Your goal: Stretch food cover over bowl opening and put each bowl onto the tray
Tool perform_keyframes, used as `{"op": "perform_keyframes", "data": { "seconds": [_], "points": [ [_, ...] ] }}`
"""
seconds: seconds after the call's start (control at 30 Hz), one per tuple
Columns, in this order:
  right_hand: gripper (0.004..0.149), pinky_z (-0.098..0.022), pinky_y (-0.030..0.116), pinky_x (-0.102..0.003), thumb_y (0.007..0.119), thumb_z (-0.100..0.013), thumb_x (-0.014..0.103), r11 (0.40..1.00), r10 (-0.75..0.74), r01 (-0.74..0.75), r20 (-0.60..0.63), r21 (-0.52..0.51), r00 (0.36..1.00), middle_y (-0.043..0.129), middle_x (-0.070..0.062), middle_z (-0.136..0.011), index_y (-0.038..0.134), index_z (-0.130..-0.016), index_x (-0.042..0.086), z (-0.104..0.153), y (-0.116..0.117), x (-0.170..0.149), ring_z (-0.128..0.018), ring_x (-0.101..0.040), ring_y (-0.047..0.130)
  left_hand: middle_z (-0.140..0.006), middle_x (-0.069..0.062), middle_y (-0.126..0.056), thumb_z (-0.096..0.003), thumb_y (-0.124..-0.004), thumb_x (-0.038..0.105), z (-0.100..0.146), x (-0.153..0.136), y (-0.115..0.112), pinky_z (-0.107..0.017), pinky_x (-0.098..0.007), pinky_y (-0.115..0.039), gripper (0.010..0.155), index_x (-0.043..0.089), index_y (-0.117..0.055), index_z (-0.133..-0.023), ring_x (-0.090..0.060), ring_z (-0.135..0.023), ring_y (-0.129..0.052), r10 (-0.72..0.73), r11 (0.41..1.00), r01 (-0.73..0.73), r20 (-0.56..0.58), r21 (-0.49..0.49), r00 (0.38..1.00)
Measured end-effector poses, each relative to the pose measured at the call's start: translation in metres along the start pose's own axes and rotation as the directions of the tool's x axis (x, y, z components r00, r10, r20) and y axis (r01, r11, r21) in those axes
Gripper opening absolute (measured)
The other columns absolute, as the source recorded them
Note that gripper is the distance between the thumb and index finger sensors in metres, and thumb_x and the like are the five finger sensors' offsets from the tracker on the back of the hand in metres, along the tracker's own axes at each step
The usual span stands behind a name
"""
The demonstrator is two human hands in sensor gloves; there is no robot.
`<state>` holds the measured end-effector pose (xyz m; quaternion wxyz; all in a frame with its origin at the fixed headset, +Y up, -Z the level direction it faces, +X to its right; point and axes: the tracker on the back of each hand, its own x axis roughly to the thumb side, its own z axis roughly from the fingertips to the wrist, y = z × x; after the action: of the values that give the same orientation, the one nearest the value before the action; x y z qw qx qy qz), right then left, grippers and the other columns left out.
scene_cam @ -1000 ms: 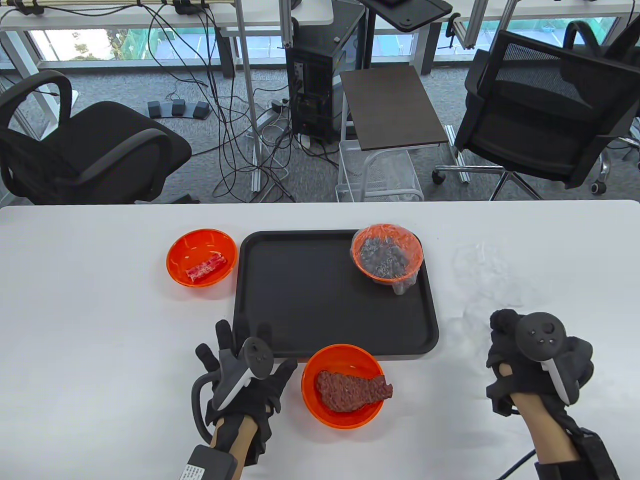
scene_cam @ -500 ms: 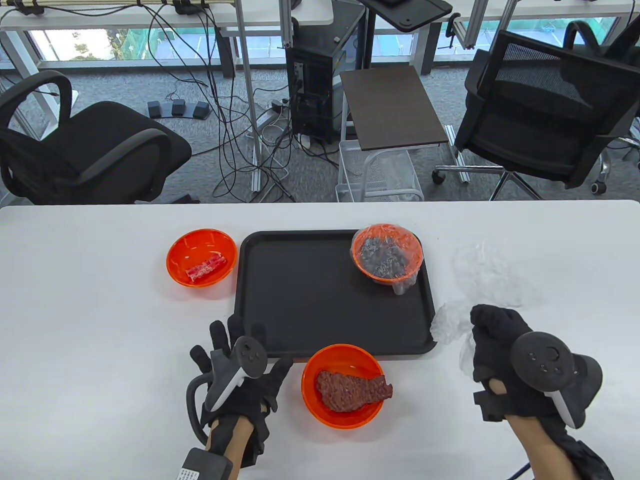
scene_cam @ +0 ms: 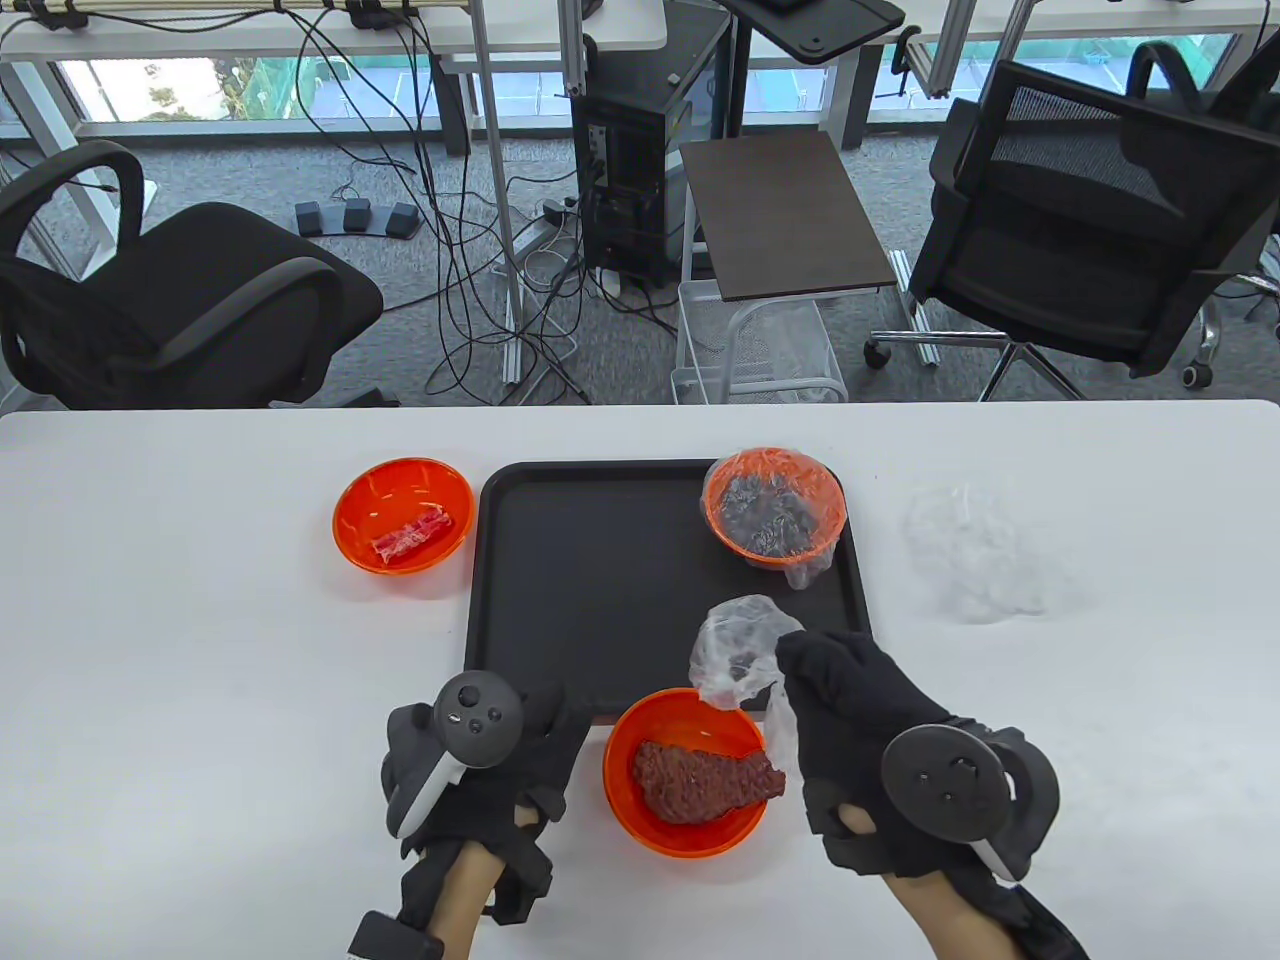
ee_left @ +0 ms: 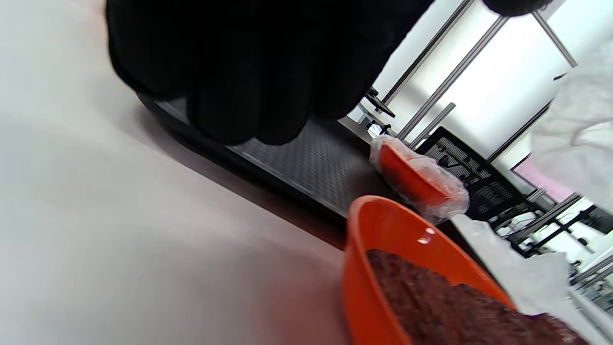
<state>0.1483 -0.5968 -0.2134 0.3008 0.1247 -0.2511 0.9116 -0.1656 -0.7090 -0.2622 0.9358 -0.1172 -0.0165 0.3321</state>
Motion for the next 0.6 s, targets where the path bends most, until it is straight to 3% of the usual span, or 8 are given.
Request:
{"op": "perform_keyframes", "data": {
  "seconds": [0.13,0.3,0.43,0.6],
  "points": [
    [0.041,-0.034,0.102,-0.032,0.099,-0.040,0.024,0.995,-0.098,0.097,0.067,0.019,0.993,0.099,-0.008,-0.077,0.095,-0.080,0.024,0.011,0.017,0.015,-0.053,-0.025,0.111,-0.076,-0.010,-0.107,-0.0408,-0.046,0.083,-0.003,-0.004,-0.005,-0.046,-0.051,-0.089,0.094,0.017,-0.091,-0.090,-0.037,-0.056,-0.106,0.316,0.943,-0.311,0.022,-0.120,0.949],
    [0.040,-0.036,0.101,-0.033,0.098,-0.040,0.024,0.987,-0.138,0.119,0.189,0.108,0.972,0.098,-0.006,-0.078,0.094,-0.080,0.026,0.028,0.044,0.026,-0.055,-0.025,0.110,-0.093,-0.011,-0.100,-0.0369,-0.044,0.092,-0.006,-0.008,-0.017,-0.052,-0.050,-0.090,0.106,0.015,-0.081,-0.099,-0.038,-0.075,-0.106,0.518,0.821,-0.495,0.008,-0.284,0.855],
    [0.040,-0.037,0.101,-0.034,0.098,-0.040,0.024,0.979,-0.115,0.070,0.234,0.189,0.965,0.098,-0.006,-0.079,0.094,-0.080,0.026,0.040,0.064,0.024,-0.057,-0.025,0.109,-0.094,-0.010,-0.100,-0.0398,-0.060,0.093,-0.007,-0.009,-0.021,-0.055,-0.050,-0.090,0.100,0.016,-0.081,-0.099,-0.036,-0.078,-0.107,0.617,0.753,-0.582,0.021,-0.306,0.787],
    [0.040,-0.039,0.101,-0.034,0.098,-0.040,0.024,0.967,-0.085,0.011,0.279,0.256,0.957,0.098,-0.005,-0.079,0.095,-0.080,0.027,0.046,0.080,0.025,-0.059,-0.026,0.109,-0.091,-0.008,-0.103,-0.0457,-0.077,0.081,-0.007,-0.001,-0.026,-0.053,-0.048,-0.092,0.082,0.017,-0.082,-0.097,-0.033,-0.075,-0.110,0.636,0.727,-0.585,0.030,-0.360,0.771]
  ]
}}
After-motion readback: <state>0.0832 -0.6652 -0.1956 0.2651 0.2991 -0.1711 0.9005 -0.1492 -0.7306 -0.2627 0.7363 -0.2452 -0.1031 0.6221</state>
